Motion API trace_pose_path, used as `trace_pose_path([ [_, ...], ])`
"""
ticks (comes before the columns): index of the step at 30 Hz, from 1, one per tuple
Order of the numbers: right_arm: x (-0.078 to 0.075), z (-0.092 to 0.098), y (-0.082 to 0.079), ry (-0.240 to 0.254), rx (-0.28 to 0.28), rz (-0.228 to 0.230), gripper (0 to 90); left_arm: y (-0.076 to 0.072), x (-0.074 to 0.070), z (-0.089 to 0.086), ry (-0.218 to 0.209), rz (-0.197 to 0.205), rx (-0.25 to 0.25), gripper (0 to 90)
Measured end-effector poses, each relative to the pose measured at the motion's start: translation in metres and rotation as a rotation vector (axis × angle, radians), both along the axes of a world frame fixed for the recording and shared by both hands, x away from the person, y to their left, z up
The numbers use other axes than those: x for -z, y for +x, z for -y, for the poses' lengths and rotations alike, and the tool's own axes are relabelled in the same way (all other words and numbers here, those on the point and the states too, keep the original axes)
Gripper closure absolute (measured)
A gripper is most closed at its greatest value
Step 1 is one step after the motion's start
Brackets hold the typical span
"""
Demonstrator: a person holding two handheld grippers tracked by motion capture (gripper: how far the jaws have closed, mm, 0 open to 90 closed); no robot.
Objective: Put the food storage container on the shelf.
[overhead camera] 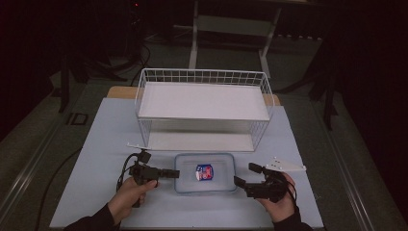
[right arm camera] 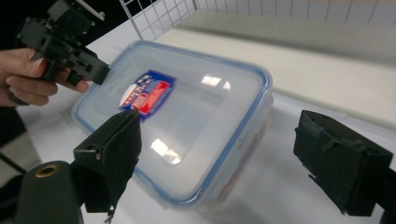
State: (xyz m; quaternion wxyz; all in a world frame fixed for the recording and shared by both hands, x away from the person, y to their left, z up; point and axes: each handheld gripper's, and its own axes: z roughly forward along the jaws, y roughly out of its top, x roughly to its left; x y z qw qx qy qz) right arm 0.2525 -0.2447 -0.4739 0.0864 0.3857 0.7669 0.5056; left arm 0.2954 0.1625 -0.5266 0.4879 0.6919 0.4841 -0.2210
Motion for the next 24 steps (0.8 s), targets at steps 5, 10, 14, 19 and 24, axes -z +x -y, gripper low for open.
trace_pose_path([
  [5, 0.008, 0.001, 0.010, 0.026, -0.017, -0.091, 18.4, -0.006, -0.005, 0.001, 0.020, 0.055, 0.026, 54.0],
  [10, 0.017, 0.003, 0.020, 0.062, -0.052, -0.177, 23.1, -0.011, -0.009, 0.002, 0.042, 0.118, 0.063, 55.0],
  [14, 0.022, 0.006, 0.025, 0.098, -0.075, -0.229, 29.1, -0.015, -0.012, 0.002, 0.053, 0.152, 0.085, 55.8],
  [19, 0.026, 0.008, 0.028, 0.105, -0.101, -0.265, 41.7, -0.016, -0.012, 0.002, 0.048, 0.157, 0.088, 56.6],
  [24, 0.028, 0.007, 0.029, 0.104, -0.140, -0.298, 48.7, -0.020, -0.013, 0.002, 0.061, 0.181, 0.102, 57.0],
])
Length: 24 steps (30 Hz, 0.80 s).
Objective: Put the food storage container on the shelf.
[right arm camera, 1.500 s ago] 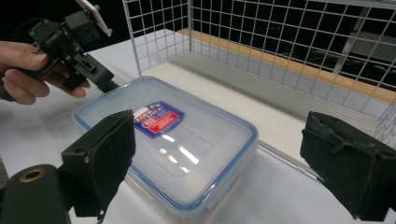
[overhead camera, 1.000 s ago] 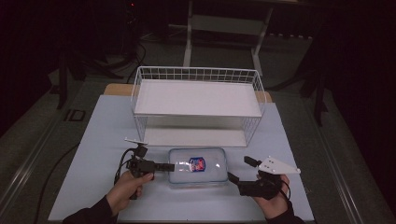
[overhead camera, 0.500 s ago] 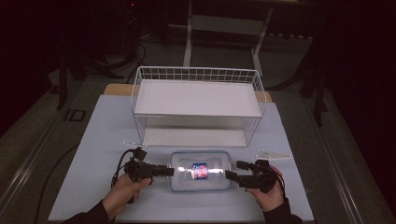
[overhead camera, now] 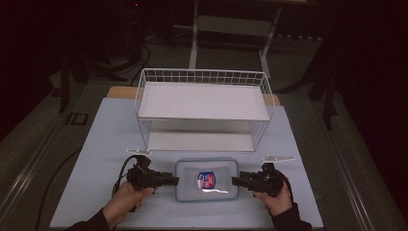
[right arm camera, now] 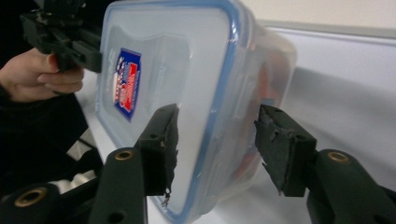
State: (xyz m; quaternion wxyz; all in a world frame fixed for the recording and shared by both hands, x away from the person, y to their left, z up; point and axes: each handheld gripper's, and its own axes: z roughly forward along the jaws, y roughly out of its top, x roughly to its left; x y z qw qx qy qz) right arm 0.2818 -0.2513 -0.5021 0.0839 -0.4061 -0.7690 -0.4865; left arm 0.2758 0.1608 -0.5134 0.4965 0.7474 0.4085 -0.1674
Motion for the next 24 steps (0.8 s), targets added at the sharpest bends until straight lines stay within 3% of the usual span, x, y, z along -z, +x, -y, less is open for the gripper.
trace_pose_path([
  [5, 0.001, 0.001, 0.000, 0.013, -0.006, -0.033, 50.9, -0.003, -0.001, 0.000, 0.002, 0.013, -0.001, 57.4],
  [11, -0.003, 0.001, -0.005, 0.005, 0.000, -0.041, 52.5, -0.009, -0.003, 0.002, 0.013, 0.016, -0.029, 57.6],
  [15, -0.006, 0.000, -0.010, -0.012, 0.009, -0.023, 52.8, -0.013, -0.006, 0.005, 0.027, 0.035, -0.046, 57.4],
  [20, -0.012, 0.001, -0.010, -0.007, 0.024, -0.012, 52.8, -0.012, -0.010, 0.006, 0.015, 0.046, -0.058, 57.3],
  [24, -0.021, 0.000, -0.006, -0.009, 0.032, 0.012, 52.8, -0.005, -0.020, 0.006, 0.018, 0.094, -0.071, 57.0],
])
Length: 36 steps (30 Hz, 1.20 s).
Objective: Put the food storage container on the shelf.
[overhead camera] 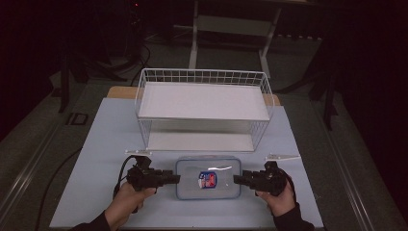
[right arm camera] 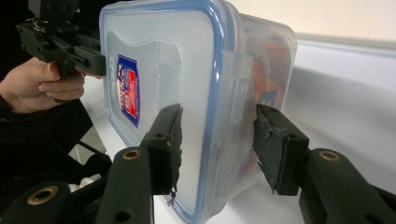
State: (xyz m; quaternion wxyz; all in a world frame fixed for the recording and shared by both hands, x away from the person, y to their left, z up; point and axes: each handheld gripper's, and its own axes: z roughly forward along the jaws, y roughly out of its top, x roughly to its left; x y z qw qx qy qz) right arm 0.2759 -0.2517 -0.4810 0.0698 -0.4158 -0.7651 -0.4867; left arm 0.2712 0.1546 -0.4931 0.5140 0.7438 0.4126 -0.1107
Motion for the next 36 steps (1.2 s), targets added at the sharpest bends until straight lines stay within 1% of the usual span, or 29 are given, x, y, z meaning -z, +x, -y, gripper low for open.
trace_pose_path([
  [2, -0.005, 0.000, 0.004, 0.001, 0.008, 0.019, 52.8, 0.004, -0.003, 0.000, -0.003, 0.021, -0.004, 56.9],
  [6, -0.014, 0.000, 0.013, 0.013, 0.023, 0.046, 52.8, 0.012, -0.009, 0.001, -0.011, 0.051, -0.015, 56.8],
  [9, -0.018, 0.001, 0.021, 0.020, 0.034, 0.058, 52.8, 0.017, -0.010, 0.002, -0.018, 0.062, -0.026, 56.8],
  [11, -0.019, 0.001, 0.026, 0.022, 0.041, 0.064, 52.7, 0.022, -0.009, 0.003, -0.022, 0.079, -0.039, 56.8],
  [14, -0.020, 0.000, 0.035, 0.025, 0.053, 0.087, 52.5, 0.029, -0.007, 0.003, -0.035, 0.100, -0.058, 56.5],
  [15, -0.021, 0.000, 0.038, 0.025, 0.056, 0.092, 52.5, 0.032, -0.006, 0.004, -0.042, 0.105, -0.071, 56.5],
  [20, -0.021, 0.001, 0.054, 0.015, 0.074, 0.109, 52.1, 0.047, -0.002, 0.008, -0.051, 0.142, -0.094, 56.1],
  [21, -0.021, 0.001, 0.056, 0.012, 0.075, 0.116, 52.0, 0.047, -0.002, 0.008, -0.051, 0.142, -0.094, 55.8],
  [22, -0.021, 0.000, 0.058, 0.007, 0.081, 0.125, 52.0, 0.052, 0.000, 0.008, -0.063, 0.163, -0.116, 55.3],
  [23, -0.021, 0.000, 0.058, 0.007, 0.081, 0.125, 52.0, 0.052, 0.000, 0.008, -0.063, 0.163, -0.116, 55.2],
  [24, -0.021, -0.001, 0.062, 0.007, 0.089, 0.135, 52.0, 0.057, 0.005, 0.007, -0.087, 0.178, -0.130, 55.2],
  [25, -0.020, -0.002, 0.064, 0.003, 0.091, 0.138, 52.1, 0.059, 0.007, 0.007, -0.091, 0.179, -0.137, 55.1],
  [28, -0.017, -0.004, 0.068, -0.005, 0.095, 0.148, 52.0, 0.066, 0.010, 0.006, -0.094, 0.188, -0.155, 54.7],
  [29, -0.014, -0.005, 0.071, 0.000, 0.097, 0.150, 52.0, 0.066, 0.010, 0.006, -0.094, 0.188, -0.155, 54.5],
  [30, -0.013, -0.005, 0.073, 0.000, 0.097, 0.160, 52.0, 0.069, 0.010, 0.006, -0.098, 0.199, -0.171, 54.4],
  [32, -0.011, -0.005, 0.076, 0.009, 0.098, 0.173, 51.9, 0.072, 0.010, 0.008, -0.097, 0.217, -0.181, 54.2],
  [33, -0.010, -0.004, 0.078, 0.007, 0.097, 0.190, 51.7, 0.073, 0.010, 0.009, -0.096, 0.233, -0.189, 54.1],
  [35, -0.009, -0.004, 0.080, 0.009, 0.101, 0.199, 51.6, 0.074, 0.010, 0.010, -0.096, 0.237, -0.192, 53.8],
  [36, -0.008, -0.004, 0.081, 0.010, 0.102, 0.204, 51.6, 0.076, 0.012, 0.011, -0.094, 0.245, -0.206, 53.8],
])
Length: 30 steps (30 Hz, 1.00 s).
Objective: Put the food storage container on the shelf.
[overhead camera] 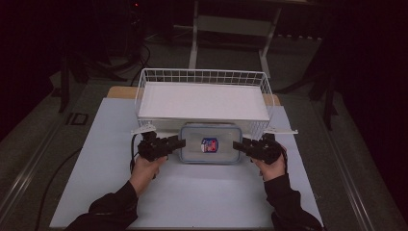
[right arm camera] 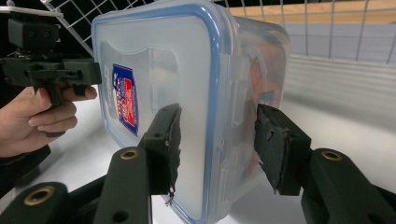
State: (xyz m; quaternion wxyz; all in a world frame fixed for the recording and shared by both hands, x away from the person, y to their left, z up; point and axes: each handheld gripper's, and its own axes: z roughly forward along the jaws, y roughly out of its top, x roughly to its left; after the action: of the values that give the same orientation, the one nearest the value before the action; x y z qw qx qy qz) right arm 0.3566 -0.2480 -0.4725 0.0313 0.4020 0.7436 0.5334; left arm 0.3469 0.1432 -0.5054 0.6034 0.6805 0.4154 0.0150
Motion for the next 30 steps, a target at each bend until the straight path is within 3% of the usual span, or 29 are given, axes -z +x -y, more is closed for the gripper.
trace_pose_path([
  [4, 0.006, -0.001, 0.004, -0.006, 0.008, 0.025, 51.5, 0.004, 0.005, 0.002, 0.020, 0.009, -0.013, 52.4],
  [14, 0.015, -0.004, 0.012, 0.004, 0.025, 0.034, 51.0, 0.014, 0.010, 0.001, 0.010, 0.013, -0.036, 51.4],
  [21, 0.021, -0.003, 0.018, 0.035, 0.050, -0.006, 49.4, 0.020, 0.012, 0.002, -0.032, -0.003, -0.053, 51.1],
  [23, 0.020, -0.004, 0.018, 0.010, 0.067, 0.009, 49.0, 0.021, 0.013, 0.002, -0.036, -0.004, -0.054, 51.4],
  [24, 0.018, -0.006, 0.017, -0.021, 0.074, 0.025, 52.1, 0.022, 0.015, 0.003, -0.036, -0.007, -0.060, 51.4],
  [26, 0.018, -0.017, 0.019, -0.113, 0.101, 0.026, 45.4, 0.023, 0.017, 0.004, -0.024, -0.005, -0.070, 49.1],
  [30, 0.024, -0.023, 0.023, -0.117, 0.128, -0.023, 42.0, 0.024, 0.019, 0.007, -0.009, -0.014, -0.109, 42.7],
])
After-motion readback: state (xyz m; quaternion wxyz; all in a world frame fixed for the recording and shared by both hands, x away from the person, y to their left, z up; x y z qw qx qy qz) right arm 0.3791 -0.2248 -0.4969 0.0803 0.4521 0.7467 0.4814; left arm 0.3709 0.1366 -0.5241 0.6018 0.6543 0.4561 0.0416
